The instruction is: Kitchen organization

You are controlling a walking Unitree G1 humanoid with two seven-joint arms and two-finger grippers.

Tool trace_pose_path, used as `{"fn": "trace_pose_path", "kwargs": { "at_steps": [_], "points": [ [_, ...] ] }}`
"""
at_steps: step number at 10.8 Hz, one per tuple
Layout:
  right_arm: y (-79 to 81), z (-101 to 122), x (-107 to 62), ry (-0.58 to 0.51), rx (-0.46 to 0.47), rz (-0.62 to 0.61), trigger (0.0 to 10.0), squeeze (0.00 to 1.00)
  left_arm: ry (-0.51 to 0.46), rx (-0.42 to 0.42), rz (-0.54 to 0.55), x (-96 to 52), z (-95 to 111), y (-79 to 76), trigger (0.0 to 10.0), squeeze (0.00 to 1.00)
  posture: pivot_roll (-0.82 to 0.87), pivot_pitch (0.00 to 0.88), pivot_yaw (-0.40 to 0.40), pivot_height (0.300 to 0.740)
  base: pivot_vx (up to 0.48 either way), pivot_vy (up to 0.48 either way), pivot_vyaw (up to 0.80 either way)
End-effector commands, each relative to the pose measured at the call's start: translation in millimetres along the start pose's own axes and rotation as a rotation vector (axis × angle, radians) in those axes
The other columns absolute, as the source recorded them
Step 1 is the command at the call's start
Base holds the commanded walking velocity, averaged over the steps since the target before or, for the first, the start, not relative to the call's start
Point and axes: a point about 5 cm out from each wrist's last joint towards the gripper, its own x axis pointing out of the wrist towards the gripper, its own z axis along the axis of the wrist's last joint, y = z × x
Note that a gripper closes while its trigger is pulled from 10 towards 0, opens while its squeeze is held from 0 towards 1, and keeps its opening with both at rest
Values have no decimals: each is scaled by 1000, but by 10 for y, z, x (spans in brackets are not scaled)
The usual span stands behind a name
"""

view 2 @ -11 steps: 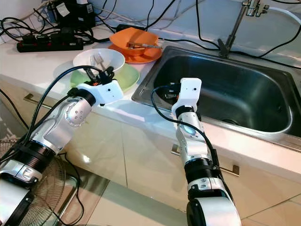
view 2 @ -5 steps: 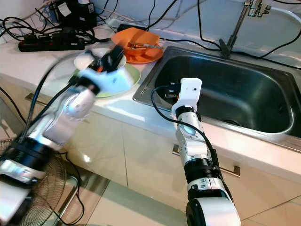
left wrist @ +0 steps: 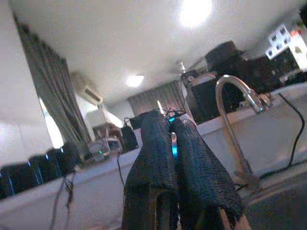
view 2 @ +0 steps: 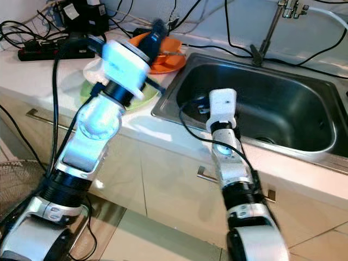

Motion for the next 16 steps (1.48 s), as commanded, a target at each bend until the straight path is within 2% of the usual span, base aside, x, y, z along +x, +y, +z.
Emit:
{"fn": "trace_pose_path", "kwargs": {
  "at_steps": [1,2,3,5,7,8,9,12,16],
  "points": [
    [2,41,6,-37,-64,11,10000,1000,-20,-61,13,0,53,43,10000,0,107,56,-22,740,0,0,0],
    [-2,109,28,-93,-161,23,10000,1000,-5,-206,17,-24,18,84,10000,0,105,57,-19,740,0,0,0],
    [8,142,34,-121,-199,32,10000,1000,0,-245,24,-38,2,100,10000,0,105,56,-19,740,0,0,0],
    [39,166,41,-141,-210,45,10000,1000,22,-324,19,-54,-37,113,10000,0,109,55,-19,740,0,0,0],
    [60,193,43,-164,-216,50,10000,1000,25,-370,-50,-71,-19,77,10000,0,109,55,-19,740,0,0,0],
    [76,228,46,-189,-226,62,10000,757,36,-413,-99,-92,-12,20,10000,0,109,55,-18,740,0,0,0],
    [107,274,44,-222,-223,92,10000,0,53,-453,-156,-113,-14,-45,10000,0,108,55,-16,740,0,0,0],
    [167,350,29,-278,-244,120,10000,0,84,-473,-199,-152,-31,-83,10000,0,107,58,-13,740,0,0,0],
    [104,459,63,-316,-238,43,10000,0,124,-479,-228,-217,-55,-92,10000,0,106,56,-7,740,0,0,0]
  ]
}}
